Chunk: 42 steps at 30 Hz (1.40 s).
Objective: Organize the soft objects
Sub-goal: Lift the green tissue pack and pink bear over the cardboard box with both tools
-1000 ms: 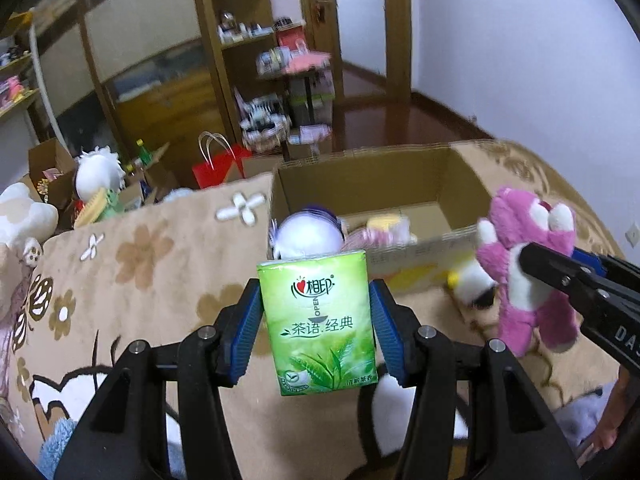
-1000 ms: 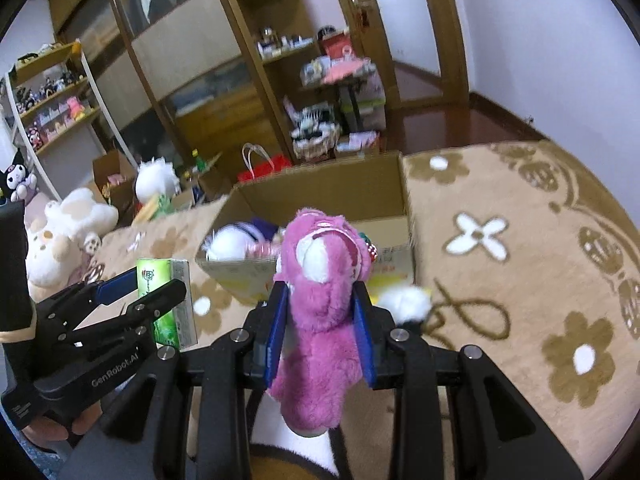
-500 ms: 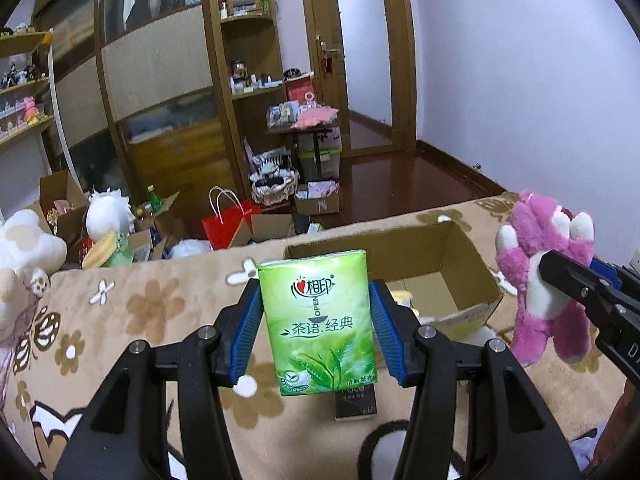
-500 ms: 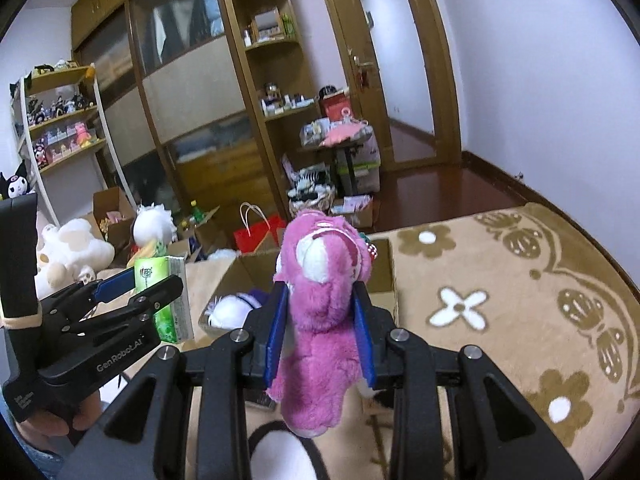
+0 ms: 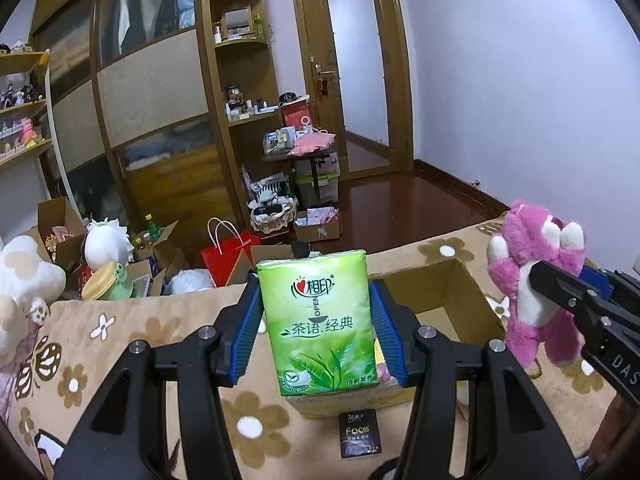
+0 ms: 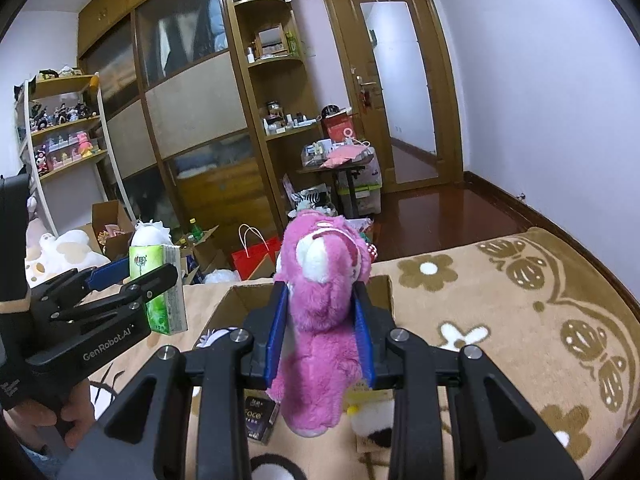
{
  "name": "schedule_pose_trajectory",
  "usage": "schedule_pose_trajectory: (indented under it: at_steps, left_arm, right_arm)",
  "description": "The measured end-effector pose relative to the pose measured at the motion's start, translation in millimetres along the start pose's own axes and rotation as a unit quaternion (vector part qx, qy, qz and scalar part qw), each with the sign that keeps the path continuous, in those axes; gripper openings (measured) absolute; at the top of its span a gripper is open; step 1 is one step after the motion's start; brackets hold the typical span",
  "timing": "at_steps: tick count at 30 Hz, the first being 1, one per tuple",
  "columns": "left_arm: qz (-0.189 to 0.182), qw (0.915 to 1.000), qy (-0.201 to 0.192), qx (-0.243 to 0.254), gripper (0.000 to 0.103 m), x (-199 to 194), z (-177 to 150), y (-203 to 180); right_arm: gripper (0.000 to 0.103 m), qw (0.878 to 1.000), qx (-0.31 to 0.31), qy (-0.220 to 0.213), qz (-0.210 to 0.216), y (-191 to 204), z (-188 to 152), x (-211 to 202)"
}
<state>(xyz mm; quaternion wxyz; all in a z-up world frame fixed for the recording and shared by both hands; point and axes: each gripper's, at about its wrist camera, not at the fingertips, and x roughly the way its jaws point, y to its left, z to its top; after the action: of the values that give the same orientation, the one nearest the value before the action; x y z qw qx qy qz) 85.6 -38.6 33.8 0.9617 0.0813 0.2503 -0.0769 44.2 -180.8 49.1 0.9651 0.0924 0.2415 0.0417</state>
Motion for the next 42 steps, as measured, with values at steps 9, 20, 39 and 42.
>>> schedule_pose_trajectory:
  at_steps: [9,20,39,42]
  left_arm:
    - [-0.02,0.9998,0.003,-0.002,0.052,9.7,3.8,-2.7]
    - [-0.02,0.9993,0.033,0.001,0.052,47.6,-2.1,-2.7]
    - [-0.028,0.9968,0.075,0.008,0.052,92.8,-18.9,-6.8]
    - [-0.031,0.9951,0.093,0.012,0.052,100.1,-23.8,-9.1]
  right_arm:
    - [0.033,1.0,-0.01,0.006,-0.002,-1.9,2.2,23.4]
    - [0.033,1.0,0.011,0.02,0.009,-14.1,3.3,48.1]
    - [0.033,0.998,0.002,0.059,0.01,-17.3,-11.0,74.8]
    - [0.033,0.998,0.004,0.066,0.015,-16.2,-13.7,78.0]
